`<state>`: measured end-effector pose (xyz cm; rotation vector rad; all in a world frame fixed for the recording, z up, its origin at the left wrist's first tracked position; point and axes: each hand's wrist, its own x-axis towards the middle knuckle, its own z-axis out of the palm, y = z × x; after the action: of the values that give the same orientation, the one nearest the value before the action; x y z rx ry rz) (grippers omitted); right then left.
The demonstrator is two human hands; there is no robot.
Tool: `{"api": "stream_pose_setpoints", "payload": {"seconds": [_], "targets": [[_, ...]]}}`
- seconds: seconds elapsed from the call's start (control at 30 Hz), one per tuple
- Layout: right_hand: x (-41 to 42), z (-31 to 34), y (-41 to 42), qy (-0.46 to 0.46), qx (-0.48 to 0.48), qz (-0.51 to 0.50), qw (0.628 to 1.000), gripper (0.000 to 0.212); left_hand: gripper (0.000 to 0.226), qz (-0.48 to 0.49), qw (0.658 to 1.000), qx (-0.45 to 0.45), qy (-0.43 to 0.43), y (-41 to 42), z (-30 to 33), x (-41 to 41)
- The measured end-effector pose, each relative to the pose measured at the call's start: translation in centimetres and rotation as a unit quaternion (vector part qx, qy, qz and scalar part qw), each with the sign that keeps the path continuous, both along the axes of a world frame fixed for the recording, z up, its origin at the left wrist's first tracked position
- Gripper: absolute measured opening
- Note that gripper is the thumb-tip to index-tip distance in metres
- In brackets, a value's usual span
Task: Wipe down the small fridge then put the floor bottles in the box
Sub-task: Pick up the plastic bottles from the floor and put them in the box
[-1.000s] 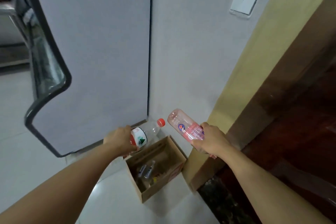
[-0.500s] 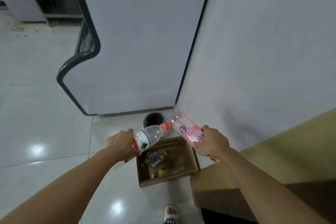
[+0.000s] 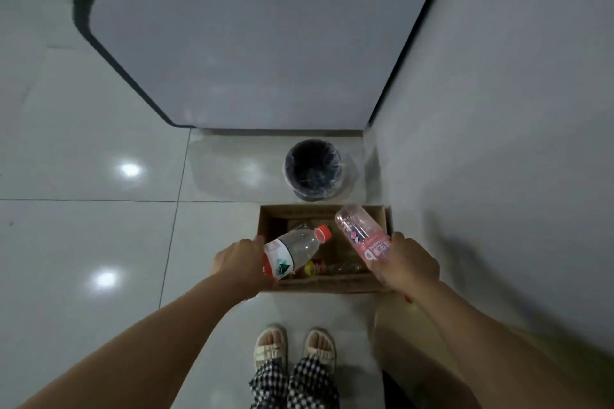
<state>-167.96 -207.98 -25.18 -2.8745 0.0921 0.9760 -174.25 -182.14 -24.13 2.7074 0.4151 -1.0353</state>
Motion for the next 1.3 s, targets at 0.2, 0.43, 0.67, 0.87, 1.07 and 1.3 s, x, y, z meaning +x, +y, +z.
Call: {"api": "stream_pose_setpoints", "payload": {"seconds": [0.2,0.43,0.67,0.87,1.07,1.3], "targets": [[1.1,-12.0,-0.9,0.011,-0.013,-0.024,1.0,0.065,0.063,-0.02,0.999,-0.016,0.019,-1.6,-12.9,2.6],[1.9,-27.2,-0.9,0.036,-0.002,-0.049,0.998,0.064,0.068,-0.045,0.999,-0.016,0.023,-3.2,-28.8,4.7],[4.0,-36.7,0.4,0.02,-0.036,-0.035,0.999,0.061,0.076,-0.08,0.997,-0.01,0.019,-3.6,-39.6,5.9],[4.7,-40.8,0.7,0.041,-0.057,-0.037,0.997,0.061,0.074,-0.105,0.994,-0.012,0.006,-4.2,-44.1,5.8],[4.6,-42.9,0.3,0.056,-0.014,-0.053,0.997,0.07,0.069,-0.112,0.993,-0.027,-0.007,-5.0,-45.2,6.4],[2.4,-39.5,0.6,0.069,-0.005,0.024,0.997,0.075,0.074,-0.153,0.988,-0.002,0.007,-5.4,-41.1,7.0]]}}
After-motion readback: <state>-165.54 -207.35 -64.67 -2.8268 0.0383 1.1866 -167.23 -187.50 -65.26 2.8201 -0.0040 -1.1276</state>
